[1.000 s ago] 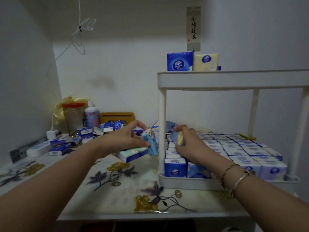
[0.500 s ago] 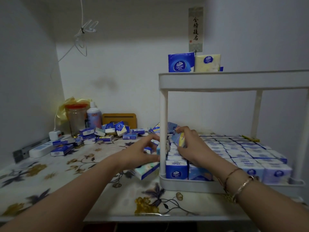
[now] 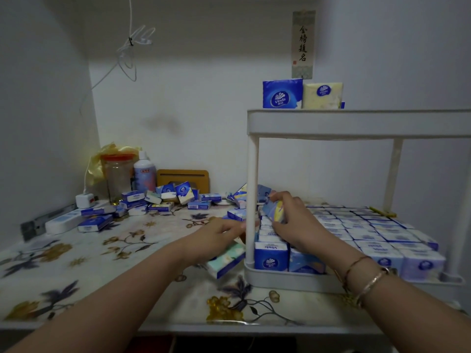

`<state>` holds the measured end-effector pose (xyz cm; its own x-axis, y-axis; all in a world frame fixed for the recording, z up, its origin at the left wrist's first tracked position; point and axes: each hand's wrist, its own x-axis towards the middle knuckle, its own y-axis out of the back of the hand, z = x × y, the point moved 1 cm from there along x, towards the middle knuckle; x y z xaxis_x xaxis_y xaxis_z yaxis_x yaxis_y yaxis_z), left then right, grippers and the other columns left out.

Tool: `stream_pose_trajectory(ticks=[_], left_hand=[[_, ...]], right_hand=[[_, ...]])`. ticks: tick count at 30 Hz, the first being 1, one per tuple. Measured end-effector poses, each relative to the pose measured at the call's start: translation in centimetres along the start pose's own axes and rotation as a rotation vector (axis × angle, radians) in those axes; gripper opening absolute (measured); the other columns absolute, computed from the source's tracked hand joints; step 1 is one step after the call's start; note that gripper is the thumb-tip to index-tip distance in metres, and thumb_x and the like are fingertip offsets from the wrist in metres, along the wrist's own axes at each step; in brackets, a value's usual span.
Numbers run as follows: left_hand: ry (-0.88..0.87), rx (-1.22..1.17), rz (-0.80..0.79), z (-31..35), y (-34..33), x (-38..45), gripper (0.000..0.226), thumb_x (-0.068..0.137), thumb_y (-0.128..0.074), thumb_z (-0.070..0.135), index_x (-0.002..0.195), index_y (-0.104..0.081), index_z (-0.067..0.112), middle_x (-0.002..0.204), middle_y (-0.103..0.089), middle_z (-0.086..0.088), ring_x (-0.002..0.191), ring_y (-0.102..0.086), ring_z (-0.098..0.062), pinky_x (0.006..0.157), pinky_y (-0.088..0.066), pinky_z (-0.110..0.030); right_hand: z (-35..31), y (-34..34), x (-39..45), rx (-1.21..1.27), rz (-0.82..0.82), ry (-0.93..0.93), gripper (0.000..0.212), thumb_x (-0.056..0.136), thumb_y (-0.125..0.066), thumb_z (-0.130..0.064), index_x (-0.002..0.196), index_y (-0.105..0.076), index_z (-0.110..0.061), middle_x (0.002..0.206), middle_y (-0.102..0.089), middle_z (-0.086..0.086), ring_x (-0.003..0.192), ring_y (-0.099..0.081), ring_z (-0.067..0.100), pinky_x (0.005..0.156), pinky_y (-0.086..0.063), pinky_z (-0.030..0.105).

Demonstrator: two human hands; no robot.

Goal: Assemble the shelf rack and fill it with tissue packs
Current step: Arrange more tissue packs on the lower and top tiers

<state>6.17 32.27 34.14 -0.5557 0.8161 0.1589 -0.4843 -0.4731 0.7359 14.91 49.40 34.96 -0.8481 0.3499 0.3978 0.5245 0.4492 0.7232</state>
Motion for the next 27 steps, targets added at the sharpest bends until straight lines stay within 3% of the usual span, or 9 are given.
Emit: stream_pose_trajectory(ticks=[2,4,6,9,13,16,21,25,27], left_hand=[[-0.009,0.048,-0.058,0.1,0.0,0.0,0.029,0.1,-0.038,0.04,0.11,-0.065,0.037,0.106,-0.065,0.014,0.085,-0.06,-0.008,0.083,-0.049,-0.025],[-0.033,0.109,-0.062,0.5,0.1,-0.2,0.03,0.1,-0.041,0.037,0.105,-0.069,0.028,0.1,-0.061,0.018,0.088,-0.059,-0.001,0.083,-0.047,-0.012],[-0.055,0.171,-0.044,1.0,0.3,-0.4,0.035,0.1,-0.042,0.036,0.107,-0.07,0.017,0.102,-0.063,0.007,0.09,-0.058,-0.003,0.083,-0.046,-0.013],[-0.096,0.175,-0.004,1.2,0.4,-0.9,0.025,0.098,-0.047,0.036,0.117,-0.064,0.035,0.105,-0.061,0.016,0.089,-0.054,0.006,0.084,-0.044,-0.01],[-0.085,-0.086,0.343,2.1,2.1,-1.8,0.027,0.096,-0.052,0.032,0.122,-0.055,0.039,0.107,-0.06,0.009,0.064,-0.056,-0.003,0.056,-0.045,-0.011],[-0.14,-0.253,0.588,4.1,4.4,-3.0,0.022,0.097,-0.051,0.03,0.117,-0.06,0.03,0.105,-0.062,0.005,0.076,-0.057,-0.011,0.057,-0.043,-0.01],[-0.275,-0.332,0.549,9.2,4.9,-5.5,0.021,0.101,-0.043,0.023,0.113,-0.06,0.027,0.1,-0.062,0.0,0.068,-0.057,-0.009,0.056,-0.048,-0.02],[-0.294,-0.449,0.432,12.7,5.0,-6.7,0.031,0.097,-0.037,0.007,0.115,-0.057,0.023,0.102,-0.057,-0.005,0.072,-0.058,-0.01,0.053,-0.051,-0.02],[-0.336,-0.462,0.4,14.7,5.6,-6.8,0.036,0.094,-0.037,0.0,0.116,-0.055,0.021,0.108,-0.057,-0.003,0.08,-0.06,-0.011,0.06,-0.055,-0.024]], right_hand=[[0.0,0.1,-0.1,-0.004,0.0,0.002,0.051,0.088,-0.056,-0.006,0.133,-0.037,-0.021,0.127,-0.039,0.01,0.108,-0.048,0.023,0.077,-0.032,0.021],[-0.1,0.1,-0.2,-0.007,0.007,0.012,0.048,0.088,-0.057,-0.009,0.131,-0.039,-0.022,0.124,-0.04,0.009,0.096,-0.049,0.018,0.071,-0.035,0.02],[-0.3,0.1,-0.4,0.048,0.037,0.024,0.04,0.09,-0.056,-0.014,0.127,-0.044,-0.023,0.117,-0.044,0.007,0.075,-0.052,0.012,0.055,-0.039,0.011],[-0.9,0.4,-1.0,0.214,0.145,0.031,0.022,0.093,-0.048,-0.011,0.11,-0.056,-0.023,0.102,-0.057,0.008,0.061,-0.052,0.011,0.043,-0.038,0.012],[-2.0,1.6,-2.5,0.324,0.299,0.073,0.03,0.09,-0.043,-0.002,0.098,-0.06,-0.026,0.089,-0.062,0.0,0.065,-0.051,0.004,0.054,-0.035,0.009],[-3.5,2.7,-4.1,0.463,0.28,0.039,0.045,0.089,-0.043,0.004,0.117,-0.051,-0.03,0.091,-0.062,0.007,0.079,-0.061,0.02,0.059,-0.046,0.021],[-6.1,3.9,-6.6,0.562,0.181,-0.052,0.048,0.089,-0.052,0.003,0.125,-0.047,-0.028,0.098,-0.06,0.006,0.082,-0.063,0.011,0.055,-0.051,0.017],[-8.3,6.5,-7.5,0.724,0.223,-0.102,0.036,0.089,-0.049,0.005,0.118,-0.061,-0.011,0.098,-0.069,0.009,0.084,-0.068,0.023,0.076,-0.057,0.04],[-9.9,8.4,-7.6,0.773,0.212,-0.057,0.031,0.091,-0.05,0.002,0.114,-0.064,-0.014,0.097,-0.071,0.007,0.083,-0.071,0.021,0.073,-0.059,0.039]])
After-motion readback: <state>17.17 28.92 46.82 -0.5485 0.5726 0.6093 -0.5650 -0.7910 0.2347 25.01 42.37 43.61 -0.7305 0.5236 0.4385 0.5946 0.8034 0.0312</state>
